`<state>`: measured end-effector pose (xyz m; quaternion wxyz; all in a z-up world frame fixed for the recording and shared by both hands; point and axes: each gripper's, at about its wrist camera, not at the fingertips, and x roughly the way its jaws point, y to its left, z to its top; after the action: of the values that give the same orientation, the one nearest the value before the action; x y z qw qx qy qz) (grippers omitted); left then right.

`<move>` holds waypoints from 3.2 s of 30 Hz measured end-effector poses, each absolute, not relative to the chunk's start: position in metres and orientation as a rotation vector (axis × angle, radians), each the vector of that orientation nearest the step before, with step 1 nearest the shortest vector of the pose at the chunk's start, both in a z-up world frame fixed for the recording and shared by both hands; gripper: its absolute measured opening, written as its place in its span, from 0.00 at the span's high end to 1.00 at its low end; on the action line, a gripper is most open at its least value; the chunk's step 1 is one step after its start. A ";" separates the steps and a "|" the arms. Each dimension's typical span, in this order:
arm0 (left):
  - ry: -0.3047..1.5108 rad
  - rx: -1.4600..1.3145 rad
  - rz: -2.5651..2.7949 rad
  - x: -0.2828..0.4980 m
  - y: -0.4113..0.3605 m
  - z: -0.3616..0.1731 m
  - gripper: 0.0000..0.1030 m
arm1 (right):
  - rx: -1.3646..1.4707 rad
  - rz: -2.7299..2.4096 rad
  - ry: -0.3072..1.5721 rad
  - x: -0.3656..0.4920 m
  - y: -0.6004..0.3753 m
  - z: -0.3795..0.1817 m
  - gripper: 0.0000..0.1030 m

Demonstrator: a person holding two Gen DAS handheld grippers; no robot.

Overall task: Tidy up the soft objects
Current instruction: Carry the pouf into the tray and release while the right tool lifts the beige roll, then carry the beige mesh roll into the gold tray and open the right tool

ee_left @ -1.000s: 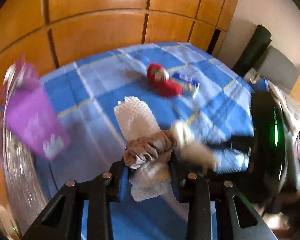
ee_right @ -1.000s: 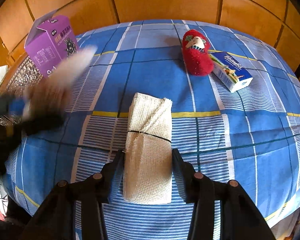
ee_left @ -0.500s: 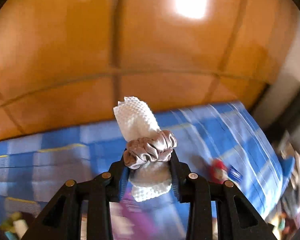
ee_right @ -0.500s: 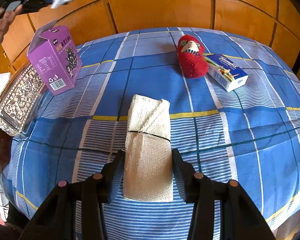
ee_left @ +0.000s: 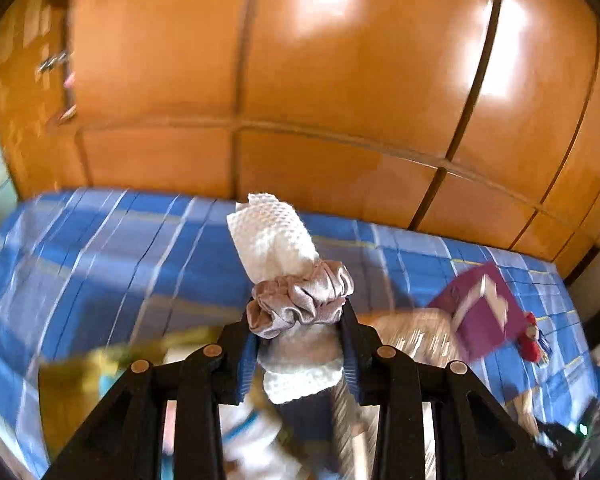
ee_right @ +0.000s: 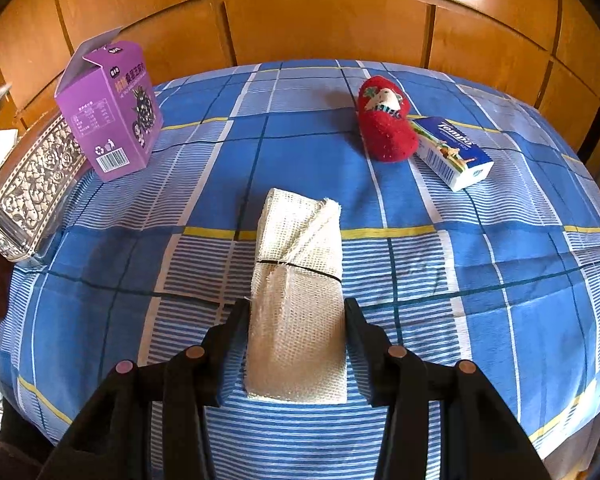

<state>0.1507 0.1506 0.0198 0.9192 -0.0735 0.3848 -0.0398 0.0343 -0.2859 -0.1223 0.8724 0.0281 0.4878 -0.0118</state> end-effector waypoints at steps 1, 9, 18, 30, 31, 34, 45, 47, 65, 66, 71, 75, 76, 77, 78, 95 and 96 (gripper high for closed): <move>0.788 -0.178 -0.064 0.131 0.165 0.014 0.65 | 0.057 -0.028 1.018 0.034 -0.286 -0.122 0.54; 0.827 -0.355 0.061 0.032 0.229 -0.031 0.65 | 0.043 -0.052 1.010 0.034 -0.283 -0.122 0.55; 0.926 -0.421 0.111 -0.004 0.232 -0.085 0.62 | 0.020 -0.088 1.018 0.035 -0.278 -0.122 0.55; 0.987 -0.428 0.115 -0.015 0.227 -0.107 0.36 | 0.000 -0.112 1.047 0.039 -0.275 -0.121 0.56; 0.989 -0.412 0.115 -0.018 0.225 -0.107 0.36 | -0.001 -0.112 1.049 0.040 -0.275 -0.121 0.57; 0.976 -0.380 0.116 -0.024 0.223 -0.102 0.36 | -0.007 -0.109 1.059 0.044 -0.275 -0.120 0.57; 0.883 -0.268 0.106 -0.023 0.215 -0.077 0.36 | -0.026 -0.087 1.107 0.098 -0.271 -0.104 0.60; 0.881 -0.259 0.108 -0.021 0.215 -0.077 0.35 | -0.021 -0.081 1.093 0.115 -0.270 -0.093 0.60; 0.853 -0.242 0.118 -0.023 0.215 -0.070 0.32 | -0.214 0.060 0.887 0.294 -0.156 0.031 0.60; 0.854 -0.243 0.119 -0.023 0.216 -0.071 0.32 | -0.234 0.098 0.867 0.293 -0.144 0.036 0.60; 0.854 -0.241 0.117 -0.023 0.216 -0.072 0.32 | -0.361 0.390 0.780 0.262 -0.070 0.050 0.60; 0.845 -0.234 0.132 -0.024 0.216 -0.070 0.30 | -0.479 0.593 0.778 0.218 -0.021 0.040 0.60; 0.842 -0.231 0.139 -0.024 0.217 -0.069 0.30 | -0.510 0.643 0.780 0.203 -0.009 0.036 0.60; 0.838 -0.225 0.152 -0.025 0.217 -0.068 0.30 | -0.535 0.685 0.783 0.189 0.001 0.031 0.60; 0.835 -0.222 0.161 -0.025 0.217 -0.068 0.29 | -0.553 0.717 0.790 0.177 0.010 0.027 0.60; 0.792 -0.191 0.267 -0.034 0.226 -0.058 0.26 | -0.534 0.853 0.877 0.050 0.095 -0.032 0.60; 0.791 -0.191 0.271 -0.034 0.227 -0.058 0.26 | -0.536 0.848 0.888 0.048 0.099 -0.036 0.60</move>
<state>-0.0338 0.2273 -0.0577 0.9093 -0.0927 0.3837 0.1316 0.0479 0.0987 -0.0365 0.7838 -0.2486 0.4115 0.3931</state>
